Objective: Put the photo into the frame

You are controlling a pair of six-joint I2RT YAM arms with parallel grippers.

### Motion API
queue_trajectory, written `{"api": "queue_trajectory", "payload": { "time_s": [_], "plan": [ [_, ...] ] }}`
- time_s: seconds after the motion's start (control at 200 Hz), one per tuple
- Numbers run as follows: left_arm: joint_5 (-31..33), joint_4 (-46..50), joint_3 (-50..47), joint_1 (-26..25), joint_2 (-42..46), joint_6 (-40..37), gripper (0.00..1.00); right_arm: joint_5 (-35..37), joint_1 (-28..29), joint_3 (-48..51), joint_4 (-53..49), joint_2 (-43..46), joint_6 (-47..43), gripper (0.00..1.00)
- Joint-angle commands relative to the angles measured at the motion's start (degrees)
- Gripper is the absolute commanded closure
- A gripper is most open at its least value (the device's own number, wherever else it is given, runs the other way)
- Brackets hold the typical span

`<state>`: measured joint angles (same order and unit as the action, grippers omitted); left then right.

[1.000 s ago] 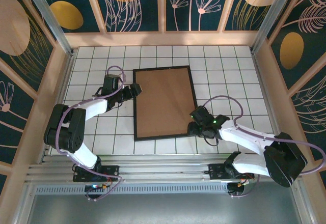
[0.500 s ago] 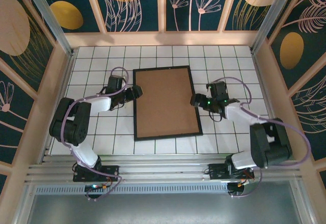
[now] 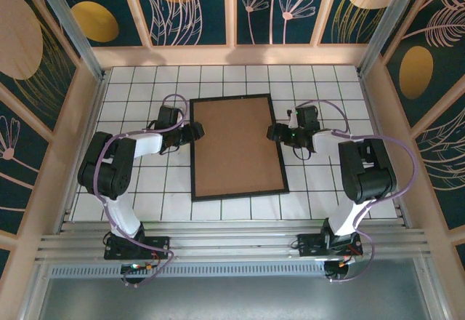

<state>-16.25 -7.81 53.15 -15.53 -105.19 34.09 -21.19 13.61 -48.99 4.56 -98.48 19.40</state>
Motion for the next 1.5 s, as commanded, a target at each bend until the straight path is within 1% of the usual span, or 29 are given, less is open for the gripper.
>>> {"api": "queue_trajectory", "payload": {
  "time_s": [0.0,0.09,0.245,0.405,0.515,0.525,0.625,0.736,0.796,0.831,0.871,0.971,1.076,1.166,1.386,1.491],
  "plan": [
    [-3.03,0.52,1.15,-0.82,-2.29,-0.56,0.36,-3.02,0.96,1.05,2.12,-0.93,-0.19,0.27],
    [-2.88,0.39,0.91,-0.87,-2.01,-0.68,0.41,-3.8,2.03,2.23,2.6,-0.24,0.26,0.28],
    [0.23,1.68,1.2,-0.79,-2.17,-1.51,0.52,-4.37,3.5,4.68,3.67,2.15,1.51,0.29],
    [1.94,2.83,2.22,-0.79,-3.32,-2.26,0.64,-4.48,3.62,5.93,3.65,3.38,2.05,0.29],
    [3.74,4.46,2.23,-0.8,-3.79,-3.56,0.69,-4.26,3.61,5.97,3.28,4.29,2.01,0.29],
    [4.0,4.6,3.52,-0.75,-3.73,-3.73,0.69,-4.22,3.62,5.94,3.22,4.4,1.97,0.29],
    [5.7,5.99,4.64,-0.81,-4.32,-4.92,0.72,-1.15,3.58,5.58,1.81,5.61,0.78,0.29],
    [7.39,5.86,4.6,-0.77,-5.02,-5.26,0.74,5.4,3.61,4.96,-0.2,8.22,-1.68,0.26],
    [6.93,8.37,6.78,-0.8,-6.12,-5.96,0.75,9.56,3.39,6.24,2.35,9.51,-1.76,0.23],
    [6.63,7.51,6.32,-0.76,-5.76,-6.17,0.75,9.51,2.82,5.63,2.92,9.21,-1.44,0.23],
    [7.9,6.0,5.11,-0.82,-5.52,-5.95,0.76,8.6,2.47,3.8,1.95,8.48,-1.63,0.23],
    [8.44,8.38,6.73,-0.74,-6.51,-6.71,0.76,11.25,2.2,0.9,2.06,6.6,-2.41,0.22],
    [7.88,8.17,6.7,-0.76,-6.51,-6.71,0.77,10.46,0.66,-3.78,0.38,2.28,-2.67,0.23],
    [8.18,8.25,6.71,-0.8,-6.22,-7.05,0.77,8.2,-1.13,-7.45,-1.49,-0.97,-3.45,0.27],
    [8.69,9.14,6.98,-0.82,-5.57,-7.58,0.77,0.15,-5.56,-15.24,-8.88,-7.75,-8.2,0.41],
    [8.35,8.87,6.65,-0.81,-4.87,-7.63,0.77,-3.71,-6.7,-18.87,-11.93,-10.86,-10.05,0.48]
  ]
}}
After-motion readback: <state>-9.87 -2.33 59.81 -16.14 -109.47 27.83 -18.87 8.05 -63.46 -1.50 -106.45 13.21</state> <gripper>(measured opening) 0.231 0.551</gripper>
